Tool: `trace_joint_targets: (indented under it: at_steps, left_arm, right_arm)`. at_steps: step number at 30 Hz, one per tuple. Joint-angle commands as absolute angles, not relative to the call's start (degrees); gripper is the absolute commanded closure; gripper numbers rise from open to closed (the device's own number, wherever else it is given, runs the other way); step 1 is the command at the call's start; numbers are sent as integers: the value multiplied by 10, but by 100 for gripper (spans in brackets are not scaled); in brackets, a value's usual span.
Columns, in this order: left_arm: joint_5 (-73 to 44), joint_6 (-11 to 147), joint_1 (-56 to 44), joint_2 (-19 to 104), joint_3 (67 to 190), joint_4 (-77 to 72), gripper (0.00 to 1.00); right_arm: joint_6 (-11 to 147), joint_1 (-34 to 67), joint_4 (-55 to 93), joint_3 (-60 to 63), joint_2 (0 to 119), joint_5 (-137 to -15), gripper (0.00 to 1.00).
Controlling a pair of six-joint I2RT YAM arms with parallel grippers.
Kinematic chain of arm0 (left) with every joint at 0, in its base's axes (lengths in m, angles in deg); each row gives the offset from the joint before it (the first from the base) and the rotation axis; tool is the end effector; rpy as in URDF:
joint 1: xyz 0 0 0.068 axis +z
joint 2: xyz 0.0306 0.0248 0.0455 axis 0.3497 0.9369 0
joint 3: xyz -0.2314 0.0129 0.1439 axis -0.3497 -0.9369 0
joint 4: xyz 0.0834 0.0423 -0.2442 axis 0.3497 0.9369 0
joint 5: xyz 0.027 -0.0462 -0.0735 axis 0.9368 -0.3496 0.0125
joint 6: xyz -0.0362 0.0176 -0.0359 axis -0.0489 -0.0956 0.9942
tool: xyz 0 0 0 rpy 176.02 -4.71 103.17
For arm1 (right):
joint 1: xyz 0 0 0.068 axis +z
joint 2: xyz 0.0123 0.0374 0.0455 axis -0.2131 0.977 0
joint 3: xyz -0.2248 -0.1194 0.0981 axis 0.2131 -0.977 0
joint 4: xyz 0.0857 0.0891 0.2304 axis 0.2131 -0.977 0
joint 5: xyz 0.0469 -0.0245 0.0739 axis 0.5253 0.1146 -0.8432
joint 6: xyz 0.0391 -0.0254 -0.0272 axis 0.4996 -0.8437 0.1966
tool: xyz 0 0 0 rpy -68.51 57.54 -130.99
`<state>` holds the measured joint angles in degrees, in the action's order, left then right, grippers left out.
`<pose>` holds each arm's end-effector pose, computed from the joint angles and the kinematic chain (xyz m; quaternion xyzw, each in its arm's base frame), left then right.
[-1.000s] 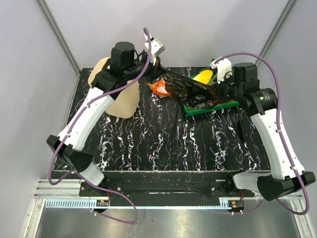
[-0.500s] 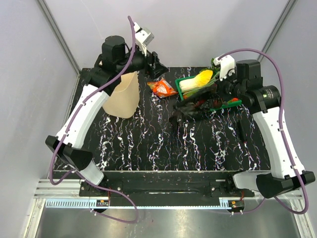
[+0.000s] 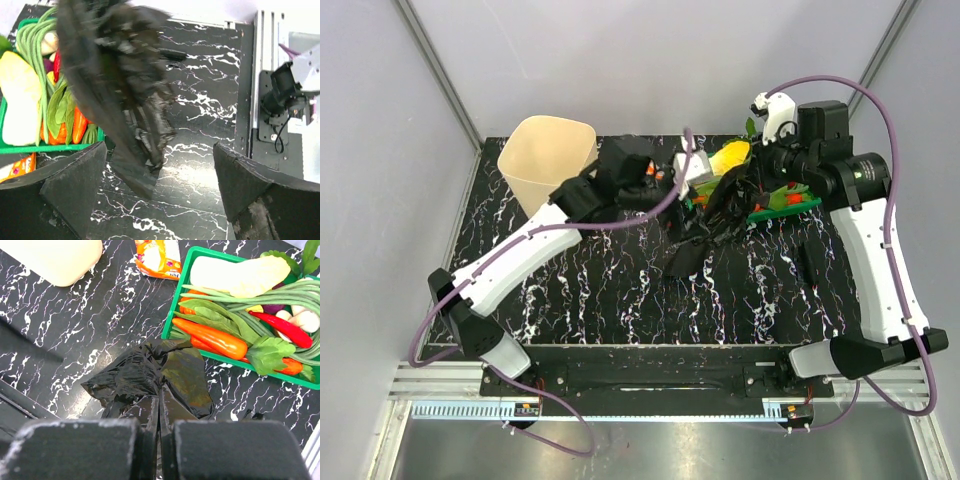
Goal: Put the trash bags into the trash bin
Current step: Unfold the trash bag at the center of the board.
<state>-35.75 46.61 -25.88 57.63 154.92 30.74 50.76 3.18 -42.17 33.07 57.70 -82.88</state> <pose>0.2317 -0.2683 0.4307 0.5046 0.6429 -0.3694 0.4422 0.2395 0.0755 0.4785 -0.2543 0.8415 0.1301 0.4585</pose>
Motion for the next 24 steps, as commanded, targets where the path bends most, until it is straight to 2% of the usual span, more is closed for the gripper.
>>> trace_joint_targets:
  at_steps: [1,4,8,10,12,19,24]
  left_arm:
    - [-269,341,-313,545,1581,344,9]
    - [-230,299,-349,550,1592,364,9]
    - [-119,269,-410,566,1588,359,11]
    - [-41,287,-429,572,1569,321,11]
    - [-16,322,-432,580,1558,294,12]
    - [17,316,-427,615,1561,235,12]
    - [-22,296,-411,650,1595,230,20]
  right_arm:
    - [543,30,-431,367,589,-825,100]
    - [558,30,-431,370,598,-821,100]
    - [580,23,-433,385,612,-828,100]
    - [597,7,-433,397,621,-846,100]
    - [609,-14,-432,408,629,-878,100]
    - [642,-34,-426,403,623,-949,100]
    - [643,-37,-425,389,605,-963,100]
